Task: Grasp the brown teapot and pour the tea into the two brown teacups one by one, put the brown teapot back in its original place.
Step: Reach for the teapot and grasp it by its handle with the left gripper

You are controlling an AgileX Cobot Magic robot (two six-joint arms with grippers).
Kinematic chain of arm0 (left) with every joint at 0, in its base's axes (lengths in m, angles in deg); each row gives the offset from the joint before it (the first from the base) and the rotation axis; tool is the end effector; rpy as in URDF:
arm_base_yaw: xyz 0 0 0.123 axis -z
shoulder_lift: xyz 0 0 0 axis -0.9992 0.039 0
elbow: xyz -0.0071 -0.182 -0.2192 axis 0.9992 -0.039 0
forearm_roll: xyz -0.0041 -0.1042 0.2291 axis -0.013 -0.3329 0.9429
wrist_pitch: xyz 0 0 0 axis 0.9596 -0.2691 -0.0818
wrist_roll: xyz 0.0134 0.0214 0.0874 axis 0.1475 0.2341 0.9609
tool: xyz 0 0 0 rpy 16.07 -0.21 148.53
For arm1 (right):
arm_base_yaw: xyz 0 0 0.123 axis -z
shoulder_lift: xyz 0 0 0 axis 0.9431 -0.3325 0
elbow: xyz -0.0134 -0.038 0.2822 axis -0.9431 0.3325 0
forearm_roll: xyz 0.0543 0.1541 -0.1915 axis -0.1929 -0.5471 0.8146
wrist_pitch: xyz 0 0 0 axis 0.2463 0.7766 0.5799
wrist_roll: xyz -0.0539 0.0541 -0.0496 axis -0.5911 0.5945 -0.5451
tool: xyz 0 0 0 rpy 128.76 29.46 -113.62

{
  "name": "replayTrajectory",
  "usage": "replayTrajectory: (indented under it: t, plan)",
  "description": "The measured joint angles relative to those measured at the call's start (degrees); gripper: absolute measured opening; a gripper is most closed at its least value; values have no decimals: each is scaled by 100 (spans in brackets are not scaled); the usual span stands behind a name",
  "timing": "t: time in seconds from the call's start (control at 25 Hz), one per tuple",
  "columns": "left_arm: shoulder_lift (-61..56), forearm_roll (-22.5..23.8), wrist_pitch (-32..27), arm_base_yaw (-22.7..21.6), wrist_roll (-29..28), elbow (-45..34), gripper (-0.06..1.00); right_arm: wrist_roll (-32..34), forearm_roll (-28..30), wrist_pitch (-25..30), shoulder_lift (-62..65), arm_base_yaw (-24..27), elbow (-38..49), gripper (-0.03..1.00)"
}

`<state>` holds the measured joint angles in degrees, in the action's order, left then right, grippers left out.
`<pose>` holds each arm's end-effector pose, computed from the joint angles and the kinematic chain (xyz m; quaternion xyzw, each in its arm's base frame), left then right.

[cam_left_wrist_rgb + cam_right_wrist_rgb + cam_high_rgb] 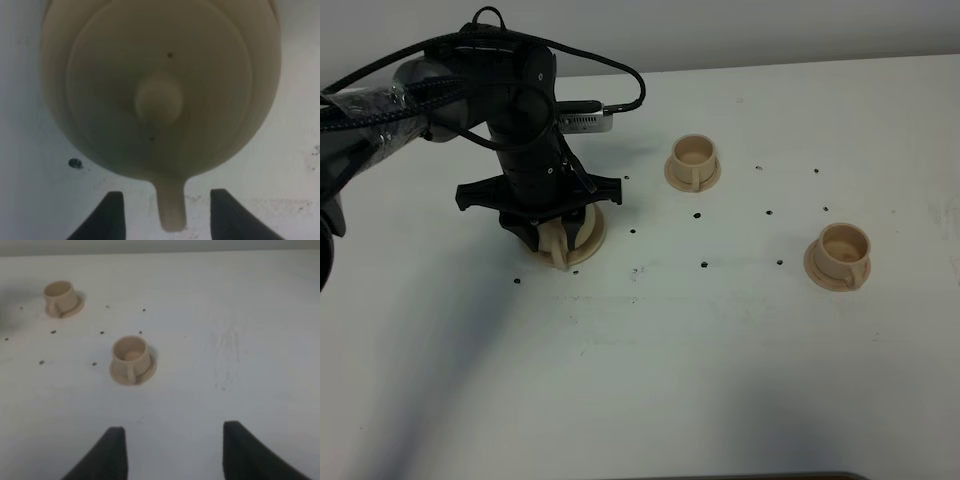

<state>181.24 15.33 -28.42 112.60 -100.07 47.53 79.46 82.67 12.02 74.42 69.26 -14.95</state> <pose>0.3902 -0.1788 0.1644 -0.0101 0.9996 -0.0036 0.0277 -0.0082 0.0079 0.2812 -0.0323 0.8475 0.0446 0.5279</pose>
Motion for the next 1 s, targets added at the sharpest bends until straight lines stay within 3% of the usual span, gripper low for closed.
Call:
replayTrajectory:
  t: [0.64, 1.0]
  plan:
    - [148, -53, 71, 0, -23, 0, 41, 0, 0, 0, 0, 0, 0, 42]
    - [148, -48, 98, -5, -47, 0, 26, 0, 0, 0, 0, 0, 0, 42]
